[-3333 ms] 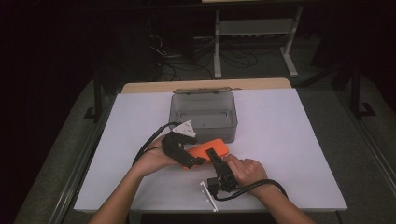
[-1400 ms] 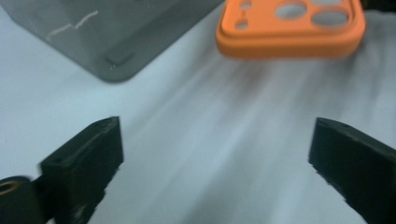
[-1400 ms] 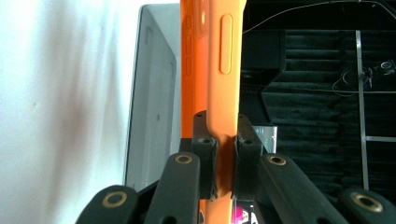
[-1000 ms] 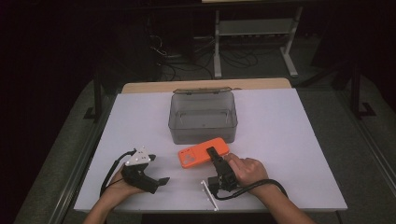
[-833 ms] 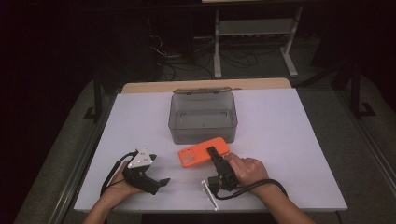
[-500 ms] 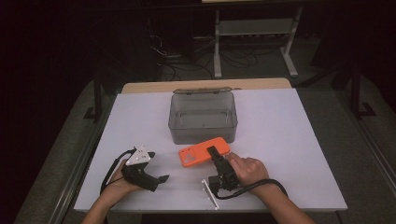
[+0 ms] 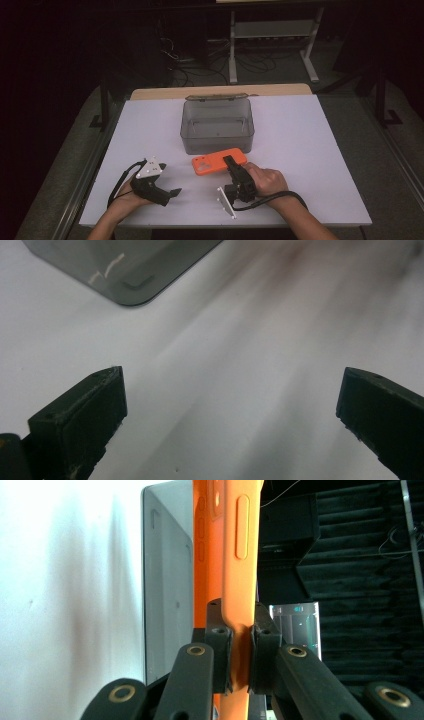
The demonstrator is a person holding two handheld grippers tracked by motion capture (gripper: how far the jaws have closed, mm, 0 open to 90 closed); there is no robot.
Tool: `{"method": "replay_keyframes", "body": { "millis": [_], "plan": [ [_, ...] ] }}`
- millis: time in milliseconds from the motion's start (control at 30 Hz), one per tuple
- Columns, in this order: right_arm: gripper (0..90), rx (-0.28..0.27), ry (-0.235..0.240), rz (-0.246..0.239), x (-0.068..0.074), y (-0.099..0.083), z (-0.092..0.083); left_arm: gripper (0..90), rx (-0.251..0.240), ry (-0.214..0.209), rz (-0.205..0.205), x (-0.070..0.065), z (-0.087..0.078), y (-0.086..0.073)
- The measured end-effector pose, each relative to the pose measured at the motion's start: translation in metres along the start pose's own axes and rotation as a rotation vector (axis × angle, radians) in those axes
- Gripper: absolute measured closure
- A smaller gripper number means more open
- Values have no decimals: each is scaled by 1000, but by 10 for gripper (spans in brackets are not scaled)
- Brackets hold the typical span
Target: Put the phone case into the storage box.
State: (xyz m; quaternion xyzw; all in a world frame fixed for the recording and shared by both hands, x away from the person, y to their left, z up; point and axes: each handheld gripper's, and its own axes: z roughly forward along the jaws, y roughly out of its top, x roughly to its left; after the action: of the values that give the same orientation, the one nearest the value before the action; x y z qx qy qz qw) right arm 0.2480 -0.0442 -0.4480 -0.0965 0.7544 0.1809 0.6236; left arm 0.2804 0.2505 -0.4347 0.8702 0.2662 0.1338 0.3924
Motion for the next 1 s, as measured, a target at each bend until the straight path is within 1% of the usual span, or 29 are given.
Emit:
{"method": "replay_keyframes", "body": {
  "millis": [267,367,500,733,800,1000],
  "plan": [
    [814,1,29,64,-3,-3,2,0,-6,1,-8,1,0,-1],
    [814,0,37,78,-4,-3,2,0,-10,-4,-13,1,0,-1],
    [814,1,46,91,-4,-4,2,0,-5,-2,-6,1,0,-2],
    [813,-1,70,137,-6,-5,3,0,-8,5,-6,1,0,-2],
    [813,-2,75,144,-7,-5,4,0,-7,8,-4,1,0,-2],
    [813,5,95,179,-9,-7,5,0,2,4,-12,2,1,-2]
  ]
}}
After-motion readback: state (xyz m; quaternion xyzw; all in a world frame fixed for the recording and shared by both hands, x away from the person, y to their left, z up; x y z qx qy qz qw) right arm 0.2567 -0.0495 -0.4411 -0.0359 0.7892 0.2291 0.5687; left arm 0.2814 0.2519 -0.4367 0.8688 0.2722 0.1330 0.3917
